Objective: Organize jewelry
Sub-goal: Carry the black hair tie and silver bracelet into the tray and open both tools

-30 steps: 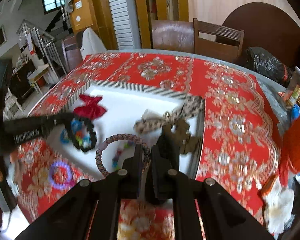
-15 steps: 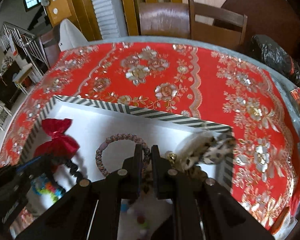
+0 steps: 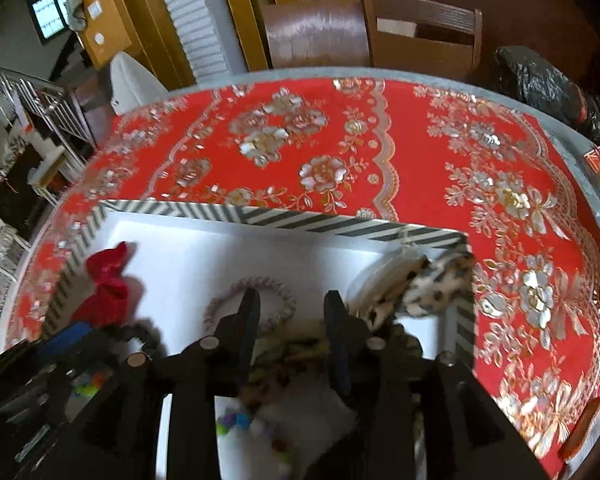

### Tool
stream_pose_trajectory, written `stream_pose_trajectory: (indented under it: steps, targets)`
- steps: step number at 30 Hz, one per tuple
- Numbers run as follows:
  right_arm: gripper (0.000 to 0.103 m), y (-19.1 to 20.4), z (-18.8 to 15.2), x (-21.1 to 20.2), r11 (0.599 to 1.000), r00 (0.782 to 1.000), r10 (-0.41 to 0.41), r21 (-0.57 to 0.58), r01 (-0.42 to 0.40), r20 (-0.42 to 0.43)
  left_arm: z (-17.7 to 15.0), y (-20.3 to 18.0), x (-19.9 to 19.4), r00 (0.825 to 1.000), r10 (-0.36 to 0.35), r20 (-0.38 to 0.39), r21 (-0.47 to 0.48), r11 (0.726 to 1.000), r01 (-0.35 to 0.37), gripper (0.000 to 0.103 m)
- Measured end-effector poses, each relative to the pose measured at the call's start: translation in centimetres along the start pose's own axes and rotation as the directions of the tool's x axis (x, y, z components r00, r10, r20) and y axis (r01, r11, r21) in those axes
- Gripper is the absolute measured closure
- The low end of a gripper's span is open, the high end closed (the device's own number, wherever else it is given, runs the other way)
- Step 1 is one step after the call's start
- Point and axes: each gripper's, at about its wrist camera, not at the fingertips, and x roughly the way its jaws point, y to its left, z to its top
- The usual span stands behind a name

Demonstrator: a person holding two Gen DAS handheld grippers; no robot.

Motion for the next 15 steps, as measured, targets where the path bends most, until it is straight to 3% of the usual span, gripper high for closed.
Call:
stream_pose_trajectory:
  steps: [4, 8, 15]
  targets:
    - [0.052, 0.4, -1.2, -2.4, 1.0, 1.0, 0.004, -0.025, -0.003, 0.025, -0.4, -0.5, -1.6, 1.0, -0.004, 0.023, 0.021, 1.0, 0.004, 0.075]
    - [0.052, 0.4, -2.2, -3.9, 0.999, 0.999, -0.015, -0.05, 0.017, 0.038, -0.8, -0.5, -3.1, 0.998, 0.024, 0.05, 0.03, 0.999, -0.026, 0.075]
    - [0.051, -0.7, -5.3, -6.4, 1.0, 0.999, 0.018, -0.014, -0.018, 0.047, -2.1, -0.7, -5.6, 0.992, 0.082, 0.095, 0.052, 0.995, -0.087, 0.075]
